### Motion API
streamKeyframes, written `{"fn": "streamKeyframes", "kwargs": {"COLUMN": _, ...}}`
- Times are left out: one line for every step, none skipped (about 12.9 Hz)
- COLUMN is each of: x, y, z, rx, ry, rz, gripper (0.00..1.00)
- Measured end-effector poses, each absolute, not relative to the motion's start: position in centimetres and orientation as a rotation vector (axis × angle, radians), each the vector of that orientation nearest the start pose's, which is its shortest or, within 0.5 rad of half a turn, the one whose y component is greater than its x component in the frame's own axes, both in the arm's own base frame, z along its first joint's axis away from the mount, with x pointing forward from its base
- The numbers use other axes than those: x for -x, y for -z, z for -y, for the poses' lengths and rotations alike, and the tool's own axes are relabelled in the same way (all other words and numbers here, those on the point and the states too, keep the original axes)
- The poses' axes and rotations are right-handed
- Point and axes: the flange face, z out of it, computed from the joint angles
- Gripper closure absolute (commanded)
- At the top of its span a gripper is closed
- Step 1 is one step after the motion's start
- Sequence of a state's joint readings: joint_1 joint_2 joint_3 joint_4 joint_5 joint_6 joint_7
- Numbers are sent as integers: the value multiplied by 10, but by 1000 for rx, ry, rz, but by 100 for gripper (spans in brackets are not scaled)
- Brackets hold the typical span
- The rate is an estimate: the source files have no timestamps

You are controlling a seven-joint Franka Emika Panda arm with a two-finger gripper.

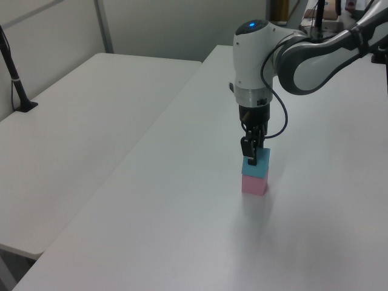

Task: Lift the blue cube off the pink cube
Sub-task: 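Close the gripper on the light-blue cube and lift it off, then carry the light-blue cube beside the pink cube and lower it onto the table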

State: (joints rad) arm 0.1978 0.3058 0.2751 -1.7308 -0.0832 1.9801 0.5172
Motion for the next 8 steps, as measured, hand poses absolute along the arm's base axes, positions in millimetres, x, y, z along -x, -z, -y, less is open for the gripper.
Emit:
{"fn": "streamKeyframes", "kwargs": {"x": -573, "y": -409, "z": -273, "rx": 3155, "ry": -60, "rz": -29, "gripper": 48}}
{"fn": "streamKeyframes", "kwargs": {"x": -571, "y": -416, "z": -272, "rx": 3161, "ry": -62, "rz": -30, "gripper": 48}}
{"fn": "streamKeyframes", "kwargs": {"x": -566, "y": -426, "z": -268, "rx": 3177, "ry": -83, "rz": -25, "gripper": 48}}
{"fn": "streamKeyframes", "kwargs": {"x": -562, "y": -436, "z": -262, "rx": 3191, "ry": -101, "rz": 1, "gripper": 48}}
{"fn": "streamKeyframes", "kwargs": {"x": -557, "y": -451, "z": -248, "rx": 3210, "ry": -139, "rz": 55, "gripper": 48}}
{"fn": "streamKeyframes", "kwargs": {"x": -554, "y": -460, "z": -236, "rx": 3221, "ry": -176, "rz": 103, "gripper": 48}}
{"fn": "streamKeyframes", "kwargs": {"x": -549, "y": -464, "z": -216, "rx": 3230, "ry": -245, "rz": 177, "gripper": 48}}
{"fn": "streamKeyframes", "kwargs": {"x": -547, "y": -461, "z": -203, "rx": 3247, "ry": -281, "rz": 217, "gripper": 48}}
